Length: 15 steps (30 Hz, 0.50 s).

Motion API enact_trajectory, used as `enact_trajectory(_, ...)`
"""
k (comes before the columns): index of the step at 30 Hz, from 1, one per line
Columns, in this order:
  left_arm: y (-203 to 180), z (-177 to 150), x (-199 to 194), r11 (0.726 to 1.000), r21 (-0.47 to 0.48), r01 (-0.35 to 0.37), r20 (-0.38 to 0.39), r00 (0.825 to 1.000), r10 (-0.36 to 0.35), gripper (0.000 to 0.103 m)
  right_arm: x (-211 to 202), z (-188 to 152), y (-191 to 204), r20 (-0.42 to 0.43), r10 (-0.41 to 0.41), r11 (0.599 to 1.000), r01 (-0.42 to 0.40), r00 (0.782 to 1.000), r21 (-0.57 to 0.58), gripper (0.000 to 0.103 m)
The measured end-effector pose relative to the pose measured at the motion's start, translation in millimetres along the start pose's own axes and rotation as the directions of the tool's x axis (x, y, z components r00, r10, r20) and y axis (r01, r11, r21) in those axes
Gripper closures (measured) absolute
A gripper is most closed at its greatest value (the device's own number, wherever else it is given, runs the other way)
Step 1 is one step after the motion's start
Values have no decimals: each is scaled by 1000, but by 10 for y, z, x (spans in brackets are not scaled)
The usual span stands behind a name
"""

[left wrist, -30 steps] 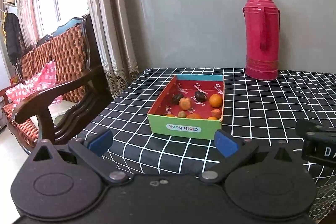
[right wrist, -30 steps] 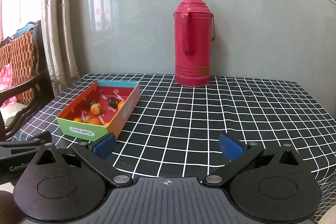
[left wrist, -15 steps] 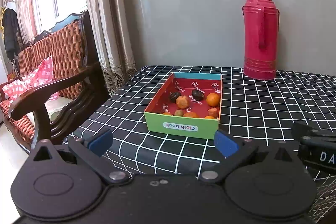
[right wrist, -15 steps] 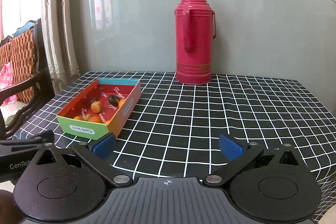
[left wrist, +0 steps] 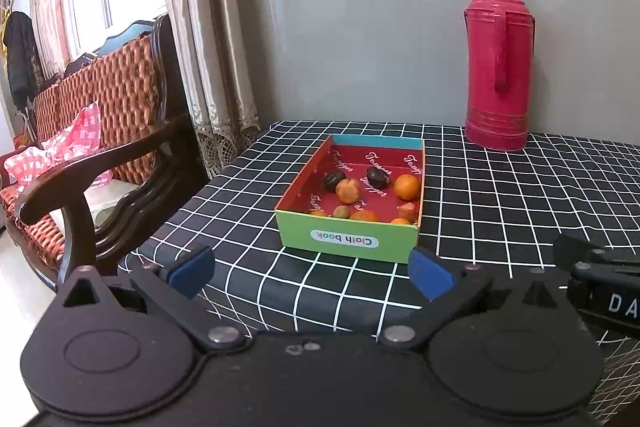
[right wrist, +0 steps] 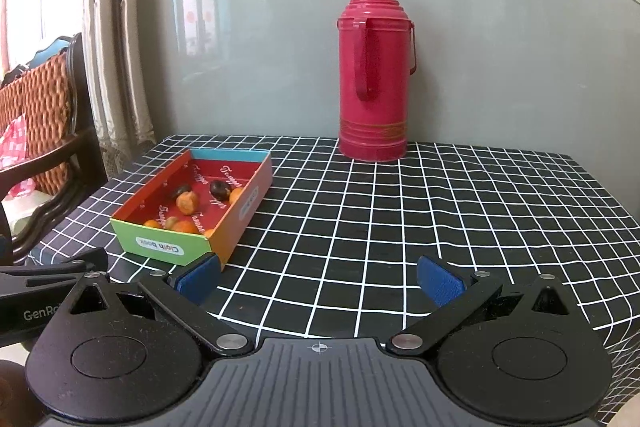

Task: Organize fruits

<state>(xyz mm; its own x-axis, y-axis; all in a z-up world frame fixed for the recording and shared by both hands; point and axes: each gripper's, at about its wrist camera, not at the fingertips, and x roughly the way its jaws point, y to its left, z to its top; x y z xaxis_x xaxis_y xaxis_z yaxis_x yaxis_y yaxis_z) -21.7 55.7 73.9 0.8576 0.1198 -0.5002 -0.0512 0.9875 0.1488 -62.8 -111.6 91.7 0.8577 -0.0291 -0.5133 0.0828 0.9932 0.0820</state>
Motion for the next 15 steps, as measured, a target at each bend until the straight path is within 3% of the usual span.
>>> enact_trajectory(15, 4, 28, 48, 1000, -15, -4, -13, 1000, 4, 6, 36, 18, 24, -4, 10, 1000, -10, 1000, -12, 0)
